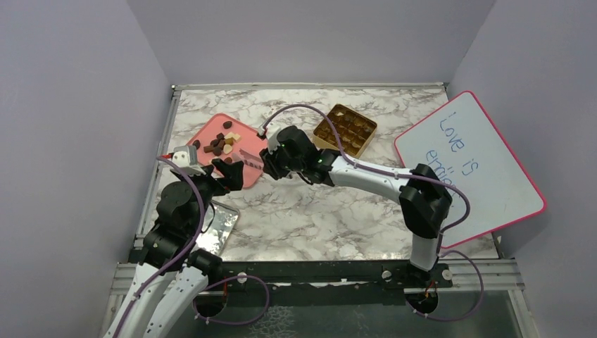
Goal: Pack the chocolate
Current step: Adjust the clamp, then pick up the fake chocolate from the plate.
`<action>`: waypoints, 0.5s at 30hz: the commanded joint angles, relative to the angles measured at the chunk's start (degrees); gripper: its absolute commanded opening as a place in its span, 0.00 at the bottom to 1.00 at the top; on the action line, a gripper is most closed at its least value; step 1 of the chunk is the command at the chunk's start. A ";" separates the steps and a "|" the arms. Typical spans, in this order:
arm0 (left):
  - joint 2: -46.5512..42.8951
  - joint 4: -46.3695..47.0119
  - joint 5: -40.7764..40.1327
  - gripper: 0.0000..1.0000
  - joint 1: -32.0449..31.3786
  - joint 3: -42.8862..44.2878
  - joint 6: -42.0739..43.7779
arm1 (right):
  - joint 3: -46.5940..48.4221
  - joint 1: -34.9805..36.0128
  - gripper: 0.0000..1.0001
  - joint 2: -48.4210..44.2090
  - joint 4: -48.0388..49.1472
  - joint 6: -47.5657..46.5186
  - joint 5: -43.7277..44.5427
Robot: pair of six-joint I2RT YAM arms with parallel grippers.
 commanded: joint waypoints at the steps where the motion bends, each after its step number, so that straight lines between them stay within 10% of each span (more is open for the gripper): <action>1: -2.15 0.49 -3.80 0.99 0.19 -0.67 1.95 | 6.62 0.76 0.38 5.39 1.91 -2.34 0.94; 15: -10.98 1.30 -9.28 0.99 0.15 -1.68 2.10 | 17.78 0.84 0.39 17.78 0.44 -7.43 -1.10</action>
